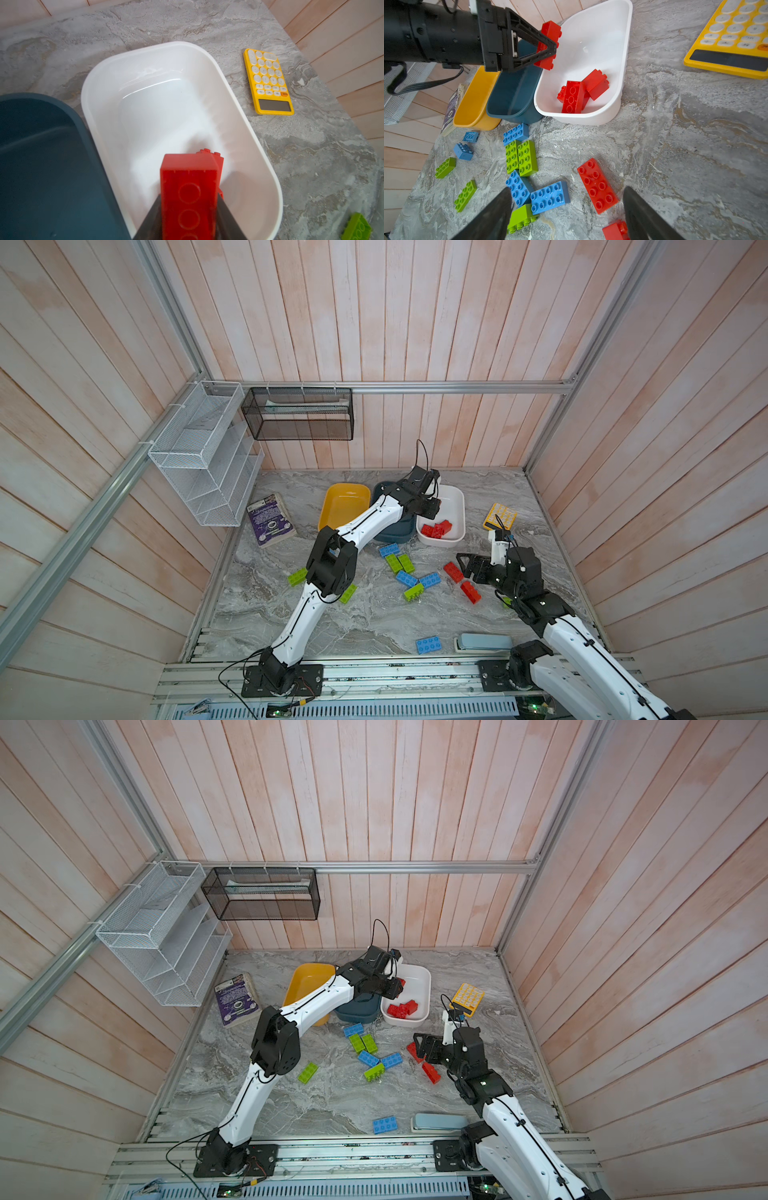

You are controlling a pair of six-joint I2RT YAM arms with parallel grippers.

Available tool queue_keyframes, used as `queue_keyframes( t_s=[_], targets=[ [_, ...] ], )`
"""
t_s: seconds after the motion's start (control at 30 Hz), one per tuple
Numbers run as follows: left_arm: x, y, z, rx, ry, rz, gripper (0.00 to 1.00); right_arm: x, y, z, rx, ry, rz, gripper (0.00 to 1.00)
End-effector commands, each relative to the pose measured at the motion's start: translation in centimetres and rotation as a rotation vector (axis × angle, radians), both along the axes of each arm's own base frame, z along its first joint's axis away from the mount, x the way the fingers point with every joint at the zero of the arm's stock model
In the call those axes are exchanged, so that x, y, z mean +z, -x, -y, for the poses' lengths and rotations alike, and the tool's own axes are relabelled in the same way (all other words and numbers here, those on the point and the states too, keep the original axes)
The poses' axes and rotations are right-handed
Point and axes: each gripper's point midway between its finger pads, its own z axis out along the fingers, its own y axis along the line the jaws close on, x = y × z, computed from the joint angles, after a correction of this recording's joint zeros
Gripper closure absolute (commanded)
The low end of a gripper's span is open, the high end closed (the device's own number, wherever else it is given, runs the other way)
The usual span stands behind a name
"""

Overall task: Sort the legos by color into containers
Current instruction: 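Open the left gripper over the white bin to drop the red brick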

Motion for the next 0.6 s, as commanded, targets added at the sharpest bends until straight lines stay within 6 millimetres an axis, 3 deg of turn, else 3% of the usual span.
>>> queue_keyframes(
  t_s=[0.0, 0.07, 0.13, 0.33, 0.43, 0.57],
  targets=[
    [-0.1, 0.3, 0.6, -0.022, 0.012, -0.022, 0.53, -0.5, 0.1, 0.3, 0.004, 0.037, -0.031, 0.16],
    [0.2, 0.2, 0.7, -0.026, 0.019, -0.017, 0.42, -0.9, 0.1, 0.3, 0.004, 0.043, -0.045, 0.16],
    [1.2, 0.1, 0.7, -0.025, 0.032, -0.002, 0.36, -1.3, 0.1, 0.2, 0.006, 0.048, -0.061, 0.16],
    [6.6, 0.7, -0.4, -0.007, 0.066, 0.073, 0.32, -3.4, 0.3, -0.2, 0.024, 0.087, -0.131, 0.16],
    [10.5, 2.4, -1.6, 0.003, 0.123, 0.121, 0.32, -5.1, 0.4, -0.9, 0.047, 0.128, -0.181, 0.14],
    [13.0, 6.1, -4.2, 0.020, 0.199, 0.157, 0.31, -6.5, -0.3, -1.2, 0.045, 0.175, -0.215, 0.12]
  ],
)
